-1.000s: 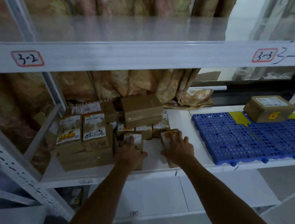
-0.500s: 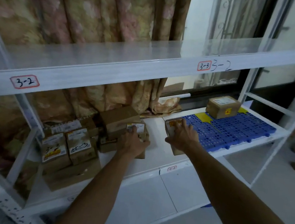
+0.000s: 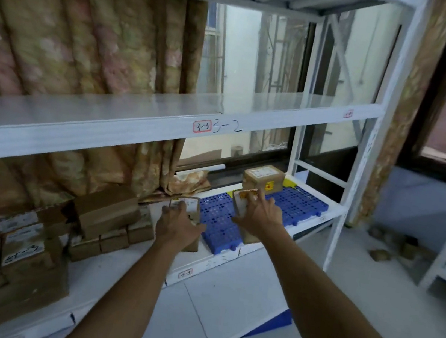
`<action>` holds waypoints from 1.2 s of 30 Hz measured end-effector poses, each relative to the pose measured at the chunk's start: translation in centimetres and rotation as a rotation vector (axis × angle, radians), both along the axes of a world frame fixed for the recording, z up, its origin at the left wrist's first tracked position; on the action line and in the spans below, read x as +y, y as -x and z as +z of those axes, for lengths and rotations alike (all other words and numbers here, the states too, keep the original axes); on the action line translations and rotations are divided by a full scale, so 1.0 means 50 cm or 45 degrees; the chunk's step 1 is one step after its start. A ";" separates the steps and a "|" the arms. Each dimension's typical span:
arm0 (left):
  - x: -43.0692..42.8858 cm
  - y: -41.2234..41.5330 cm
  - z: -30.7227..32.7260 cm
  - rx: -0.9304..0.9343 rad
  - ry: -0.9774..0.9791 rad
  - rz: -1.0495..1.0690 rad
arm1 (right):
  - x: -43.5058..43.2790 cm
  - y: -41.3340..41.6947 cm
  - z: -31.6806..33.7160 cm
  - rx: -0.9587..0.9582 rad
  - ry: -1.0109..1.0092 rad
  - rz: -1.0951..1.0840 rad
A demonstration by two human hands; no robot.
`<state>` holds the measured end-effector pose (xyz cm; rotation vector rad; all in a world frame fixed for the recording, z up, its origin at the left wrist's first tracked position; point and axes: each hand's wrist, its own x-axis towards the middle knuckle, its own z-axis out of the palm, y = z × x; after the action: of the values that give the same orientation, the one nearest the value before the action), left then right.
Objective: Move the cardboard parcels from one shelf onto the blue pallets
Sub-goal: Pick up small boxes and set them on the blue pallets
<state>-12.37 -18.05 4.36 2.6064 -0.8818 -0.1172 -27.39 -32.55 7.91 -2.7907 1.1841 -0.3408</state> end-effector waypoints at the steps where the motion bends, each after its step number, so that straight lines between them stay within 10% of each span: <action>1: -0.026 0.031 0.009 -0.009 0.012 0.004 | -0.017 0.030 0.012 0.000 0.013 0.000; 18: -0.451 0.477 0.025 -0.077 -0.024 -0.239 | -0.357 0.489 0.004 -0.013 -0.011 -0.204; 36: -0.819 0.264 -0.109 0.008 -0.068 -0.098 | -0.779 0.259 -0.105 0.133 -0.098 0.000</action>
<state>-25.58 -59.01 -1.10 2.6203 -0.9904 -0.1720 -40.36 -71.49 2.66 -2.7727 1.1911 -0.1473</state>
